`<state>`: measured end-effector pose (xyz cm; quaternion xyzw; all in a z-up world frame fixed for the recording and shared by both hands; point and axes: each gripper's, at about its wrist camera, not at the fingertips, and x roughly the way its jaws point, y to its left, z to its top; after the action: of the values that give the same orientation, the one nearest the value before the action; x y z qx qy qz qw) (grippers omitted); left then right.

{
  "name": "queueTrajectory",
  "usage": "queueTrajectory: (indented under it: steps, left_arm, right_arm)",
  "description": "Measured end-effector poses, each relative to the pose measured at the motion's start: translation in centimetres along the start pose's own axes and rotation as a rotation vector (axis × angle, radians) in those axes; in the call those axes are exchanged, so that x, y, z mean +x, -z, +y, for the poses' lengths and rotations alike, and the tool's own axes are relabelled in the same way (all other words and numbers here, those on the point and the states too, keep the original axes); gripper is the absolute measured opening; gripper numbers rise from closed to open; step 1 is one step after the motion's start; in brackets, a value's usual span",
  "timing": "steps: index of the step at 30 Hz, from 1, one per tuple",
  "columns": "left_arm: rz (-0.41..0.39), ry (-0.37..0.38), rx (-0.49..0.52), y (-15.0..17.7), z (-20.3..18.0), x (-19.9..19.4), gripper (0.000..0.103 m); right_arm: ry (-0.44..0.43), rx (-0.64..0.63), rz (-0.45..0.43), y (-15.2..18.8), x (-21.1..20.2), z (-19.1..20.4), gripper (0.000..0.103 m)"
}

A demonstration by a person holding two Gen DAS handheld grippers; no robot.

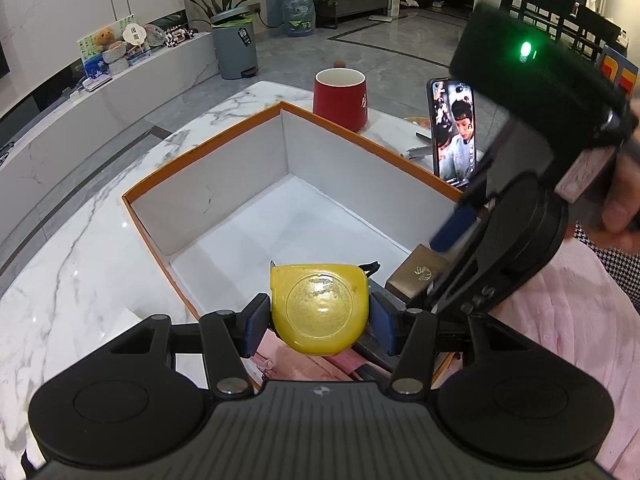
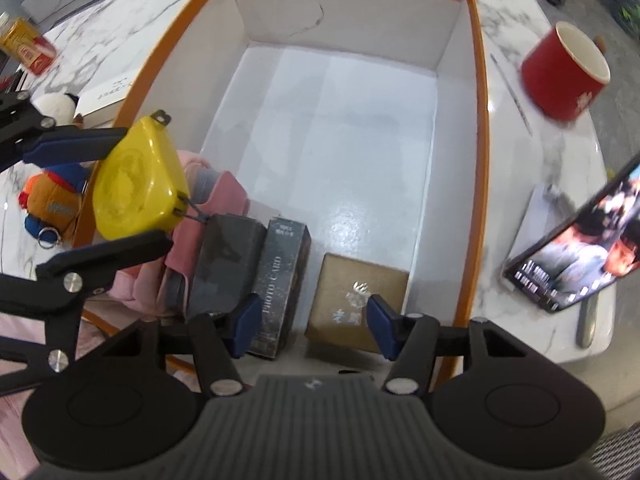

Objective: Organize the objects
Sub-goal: 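Lower the tan box into the orange box while the left lowers the tape measure beside it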

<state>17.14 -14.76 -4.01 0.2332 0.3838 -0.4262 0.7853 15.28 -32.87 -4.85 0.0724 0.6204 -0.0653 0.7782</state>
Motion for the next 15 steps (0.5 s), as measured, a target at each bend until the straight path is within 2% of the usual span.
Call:
queueTrajectory:
  steps: [3, 6, 8, 10, 12, 15]
  left_arm:
    - [0.001, 0.001, 0.005, -0.3, 0.1, 0.2, 0.063]
    - [0.009, 0.0, 0.021, -0.6, 0.0, 0.6, 0.062]
    - [0.013, 0.006, 0.035, -0.8, -0.2, 0.9, 0.063]
    - [0.018, 0.01, 0.042, -1.0, -0.4, 1.3, 0.063]
    - [0.023, 0.01, 0.045, -1.2, -0.5, 1.6, 0.063]
    - [0.034, 0.014, 0.051, -1.3, -0.5, 2.1, 0.063]
  right_arm:
    - [0.027, -0.097, -0.03, -0.5, -1.1, -0.1, 0.054]
    - [0.077, -0.286, -0.037, -1.0, -1.5, 0.4, 0.048]
    - [0.102, -0.454, 0.019, -1.2, -0.9, 0.9, 0.048]
    - [0.085, -0.577, 0.092, -1.3, -0.1, 1.1, 0.048]
    - [0.089, -0.672, 0.128, -1.2, 0.7, 1.7, 0.042]
    - [0.148, -0.837, 0.165, -1.2, 1.7, 2.4, 0.031]
